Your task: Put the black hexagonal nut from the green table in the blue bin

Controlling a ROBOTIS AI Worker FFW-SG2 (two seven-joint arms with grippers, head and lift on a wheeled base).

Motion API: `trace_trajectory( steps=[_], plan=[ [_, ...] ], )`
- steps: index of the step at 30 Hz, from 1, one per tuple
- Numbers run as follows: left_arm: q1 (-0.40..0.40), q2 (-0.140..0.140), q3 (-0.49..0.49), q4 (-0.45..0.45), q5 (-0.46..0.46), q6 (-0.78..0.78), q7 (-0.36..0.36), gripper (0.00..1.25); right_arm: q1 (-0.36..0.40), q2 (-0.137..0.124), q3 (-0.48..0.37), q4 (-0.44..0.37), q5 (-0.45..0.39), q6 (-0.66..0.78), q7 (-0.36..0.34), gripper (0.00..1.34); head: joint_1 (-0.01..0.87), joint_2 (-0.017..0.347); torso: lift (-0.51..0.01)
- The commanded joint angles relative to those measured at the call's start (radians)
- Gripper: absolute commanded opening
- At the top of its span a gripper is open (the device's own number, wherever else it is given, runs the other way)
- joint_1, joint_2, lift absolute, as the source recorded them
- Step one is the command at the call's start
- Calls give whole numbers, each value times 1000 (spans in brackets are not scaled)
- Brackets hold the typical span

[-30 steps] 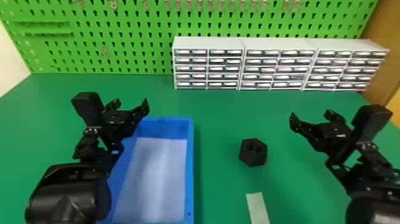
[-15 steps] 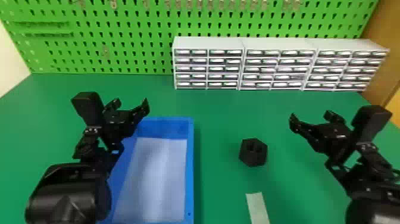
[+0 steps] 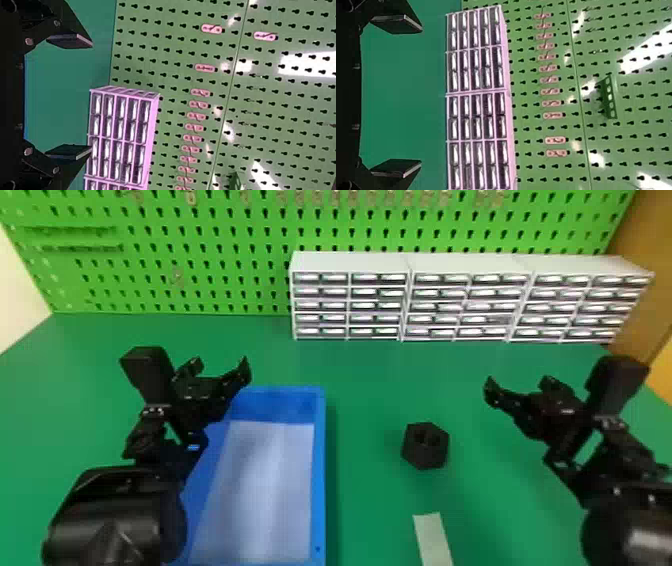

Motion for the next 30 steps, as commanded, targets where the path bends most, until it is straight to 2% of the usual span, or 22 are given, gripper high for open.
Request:
trace_trajectory(
  steps=[1,6,12,30],
  plan=[
    [1,-3,-3,0,-4,0,0,919,-70,-15,2,0,0,144,-1,1224,686,51,-97],
    [0,-3,-6,0,-8,0,0,919,-146,-43,17,3,7,295,-1,1224,686,51,-97],
    [1,-3,-4,0,-14,0,0,919,-211,-75,28,40,-31,427,-6,1224,686,51,-97],
    [6,-3,-4,0,-26,0,0,920,-351,-106,74,132,-80,642,-6,1224,686,51,-97]
  ],
)
